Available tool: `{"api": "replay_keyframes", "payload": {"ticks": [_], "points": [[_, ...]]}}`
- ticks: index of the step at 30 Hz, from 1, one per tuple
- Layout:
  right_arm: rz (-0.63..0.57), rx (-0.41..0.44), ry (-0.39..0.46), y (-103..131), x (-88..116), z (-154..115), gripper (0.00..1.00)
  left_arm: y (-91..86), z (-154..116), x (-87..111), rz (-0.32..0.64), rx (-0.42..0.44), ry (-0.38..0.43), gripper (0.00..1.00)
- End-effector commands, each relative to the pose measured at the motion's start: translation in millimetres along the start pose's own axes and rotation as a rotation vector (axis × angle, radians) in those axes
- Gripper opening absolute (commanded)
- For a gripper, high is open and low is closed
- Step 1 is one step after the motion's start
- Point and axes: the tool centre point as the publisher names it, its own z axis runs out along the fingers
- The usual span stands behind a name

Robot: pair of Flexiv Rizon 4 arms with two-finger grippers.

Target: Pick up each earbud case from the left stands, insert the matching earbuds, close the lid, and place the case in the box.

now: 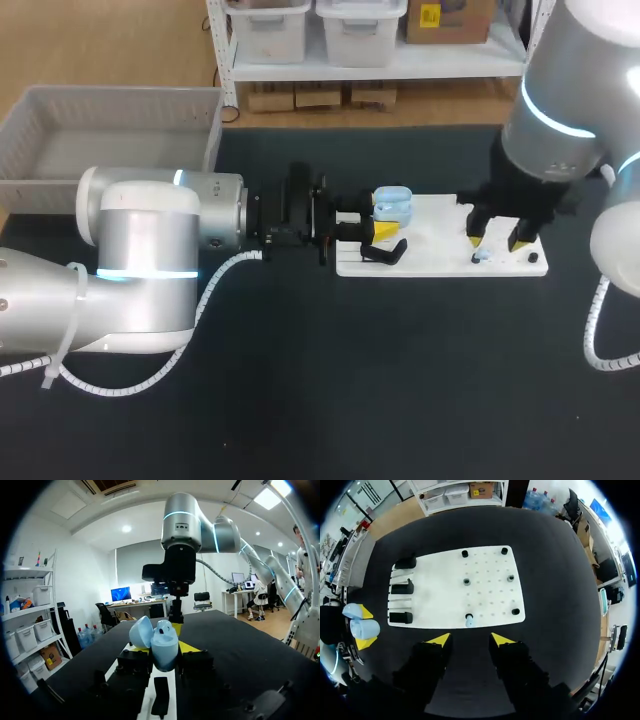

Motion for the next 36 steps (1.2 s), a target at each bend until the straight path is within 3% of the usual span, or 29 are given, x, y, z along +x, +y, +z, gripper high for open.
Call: {"api": "replay_keyframes", "payload": {"ticks": [1, 36], "points": [[0.012, -0.020, -0.034, -4, 7, 12, 0.45, -2.5, 0, 0.4, 0.003, -0.010, -0.002, 0.00], [0.042, -0.077, -0.084, -3, -2, 36, 0.37, -2.5, 0, 0.4, 0.003, -0.010, -0.002, 0.00]]}}
